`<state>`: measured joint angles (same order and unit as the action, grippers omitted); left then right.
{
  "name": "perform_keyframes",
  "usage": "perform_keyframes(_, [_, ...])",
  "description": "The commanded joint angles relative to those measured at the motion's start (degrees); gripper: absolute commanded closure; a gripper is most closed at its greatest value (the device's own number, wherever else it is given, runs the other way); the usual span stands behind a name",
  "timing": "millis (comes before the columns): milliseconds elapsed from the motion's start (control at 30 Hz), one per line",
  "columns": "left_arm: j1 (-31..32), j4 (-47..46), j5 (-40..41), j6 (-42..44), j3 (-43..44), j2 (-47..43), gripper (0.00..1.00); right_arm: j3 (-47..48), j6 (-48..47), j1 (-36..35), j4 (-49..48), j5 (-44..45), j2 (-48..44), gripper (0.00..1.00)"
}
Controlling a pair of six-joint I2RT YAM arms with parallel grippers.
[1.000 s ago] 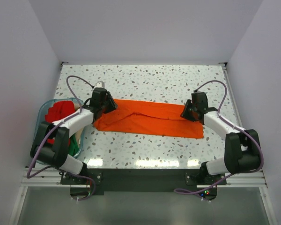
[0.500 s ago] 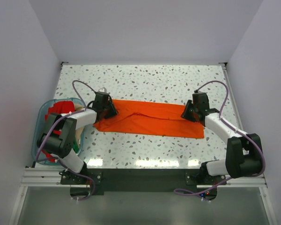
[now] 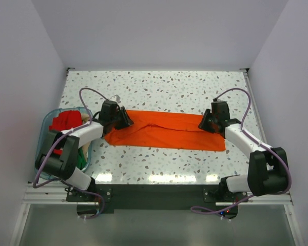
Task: Fold and stack the t-shirts
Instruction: Fold the tshirt
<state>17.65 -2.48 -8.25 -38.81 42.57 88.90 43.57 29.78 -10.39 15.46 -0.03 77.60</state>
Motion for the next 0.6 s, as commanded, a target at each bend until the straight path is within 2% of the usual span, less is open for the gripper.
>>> perform_keyframes(0, [-0.16, -1.39, -1.24, 2.16, -0.55, -2.33, 0.61, -0.51, -0.16, 0.02, -0.87, -1.55, -1.40, 0.69])
perform_keyframes(133, [-0.16, -2.70, -1.86, 2.42, -2.05, -3.38, 0.61, -0.77, -0.33, 0.02, -1.22, -1.90, -1.93, 0.68])
perform_keyframes(233, [-0.16, -1.48, 1.03, 1.72, -2.31, -4.79, 0.60, -1.03, -0.60, -0.07, -4.29, -6.72, -2.45, 0.67])
perform_keyframes(333, [-0.25, 2.38, 8.59, -0.64, -4.15, -8.91, 0.60, 2.47, -1.47, -3.22, -4.92, -8.23, -1.32, 0.65])
perform_keyframes(467, [-0.51, 8.17, 17.72, -3.03, -6.44, -16.81, 0.57, 9.59, -2.88, -10.85, -5.18, -7.26, 4.03, 0.65])
perform_keyframes(567, [-0.60, 9.86, 19.67, -3.99, -7.76, -19.98, 0.56, 14.95, -4.64, -15.60, -7.20, -7.61, 9.74, 0.66])
